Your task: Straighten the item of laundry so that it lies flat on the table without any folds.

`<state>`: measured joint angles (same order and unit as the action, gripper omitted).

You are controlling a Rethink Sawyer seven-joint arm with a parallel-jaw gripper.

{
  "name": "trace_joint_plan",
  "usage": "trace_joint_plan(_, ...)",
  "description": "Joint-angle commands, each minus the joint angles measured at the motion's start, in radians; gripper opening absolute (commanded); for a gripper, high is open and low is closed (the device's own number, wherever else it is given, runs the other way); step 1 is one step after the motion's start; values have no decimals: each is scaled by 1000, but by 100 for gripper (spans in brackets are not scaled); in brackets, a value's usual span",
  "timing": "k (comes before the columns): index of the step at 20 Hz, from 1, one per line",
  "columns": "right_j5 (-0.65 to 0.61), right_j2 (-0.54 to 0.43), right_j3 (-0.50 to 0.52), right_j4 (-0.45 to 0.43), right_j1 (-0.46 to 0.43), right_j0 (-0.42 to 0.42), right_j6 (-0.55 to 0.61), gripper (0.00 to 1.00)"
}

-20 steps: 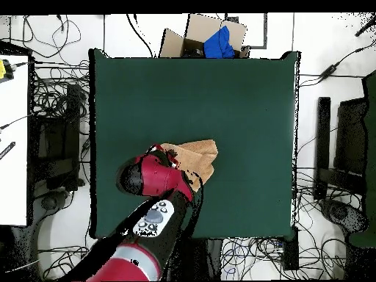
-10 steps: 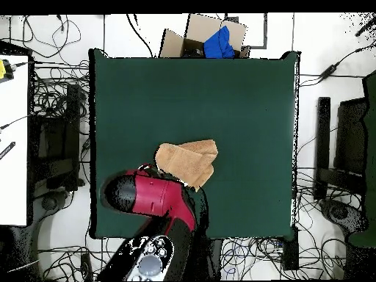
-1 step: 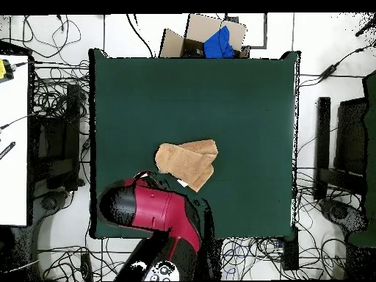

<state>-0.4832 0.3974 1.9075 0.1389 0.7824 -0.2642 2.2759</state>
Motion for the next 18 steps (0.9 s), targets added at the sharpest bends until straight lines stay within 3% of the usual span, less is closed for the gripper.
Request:
trace_joint_plan(1, 153, -123, 94, -56, -22, 29, 57, 100)
trace_joint_plan(18, 320, -141, 16, -39, -160, 45, 115, 100)
